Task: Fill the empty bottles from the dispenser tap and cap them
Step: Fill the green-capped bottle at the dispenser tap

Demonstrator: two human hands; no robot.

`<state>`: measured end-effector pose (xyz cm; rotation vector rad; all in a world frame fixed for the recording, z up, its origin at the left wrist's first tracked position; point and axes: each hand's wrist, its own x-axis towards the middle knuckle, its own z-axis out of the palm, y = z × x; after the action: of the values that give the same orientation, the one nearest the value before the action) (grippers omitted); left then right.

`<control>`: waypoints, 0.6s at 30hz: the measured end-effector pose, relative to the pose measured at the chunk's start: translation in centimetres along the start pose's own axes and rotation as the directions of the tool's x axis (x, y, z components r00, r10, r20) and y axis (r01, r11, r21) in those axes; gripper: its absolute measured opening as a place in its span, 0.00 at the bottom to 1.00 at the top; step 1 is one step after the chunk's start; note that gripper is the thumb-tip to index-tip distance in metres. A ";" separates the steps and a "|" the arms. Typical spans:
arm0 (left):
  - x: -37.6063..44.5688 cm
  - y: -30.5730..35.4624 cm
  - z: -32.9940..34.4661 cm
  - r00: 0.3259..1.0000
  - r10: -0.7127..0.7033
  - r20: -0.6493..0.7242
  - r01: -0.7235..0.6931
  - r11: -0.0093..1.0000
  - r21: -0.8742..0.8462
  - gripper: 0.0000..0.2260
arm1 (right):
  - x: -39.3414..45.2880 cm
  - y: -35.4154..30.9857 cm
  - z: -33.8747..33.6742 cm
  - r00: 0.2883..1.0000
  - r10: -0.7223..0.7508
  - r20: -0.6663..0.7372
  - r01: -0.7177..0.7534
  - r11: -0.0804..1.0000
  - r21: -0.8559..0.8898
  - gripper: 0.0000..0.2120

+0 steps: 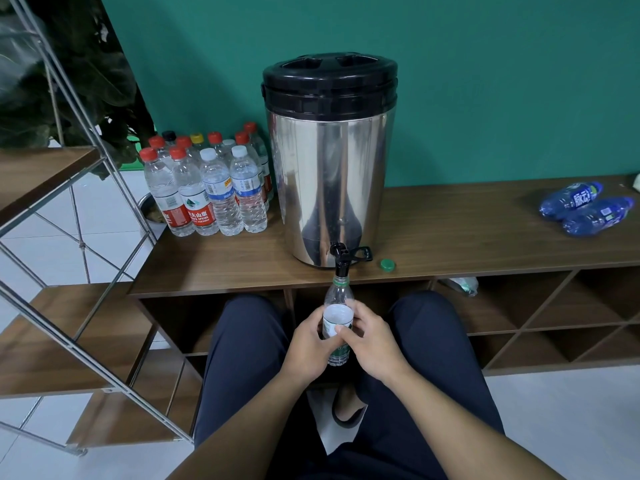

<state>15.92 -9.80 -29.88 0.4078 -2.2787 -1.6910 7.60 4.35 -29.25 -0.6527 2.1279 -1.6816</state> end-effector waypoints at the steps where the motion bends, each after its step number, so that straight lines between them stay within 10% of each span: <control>1: 0.0 0.0 0.0 1.000 -0.002 -0.001 0.002 1.000 0.003 0.21 | 0.0 0.0 0.0 1.000 0.000 0.001 0.000 1.000 0.003 0.25; 18: 0.1 -0.2 0.0 1.000 -0.015 0.001 0.015 1.000 -0.001 0.21 | 0.1 0.3 -0.1 1.000 0.014 0.005 -0.013 1.000 -0.010 0.25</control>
<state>15.80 -9.89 -30.05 0.4251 -2.2808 -1.6993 7.40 4.45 -29.56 -0.6434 2.1337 -1.6616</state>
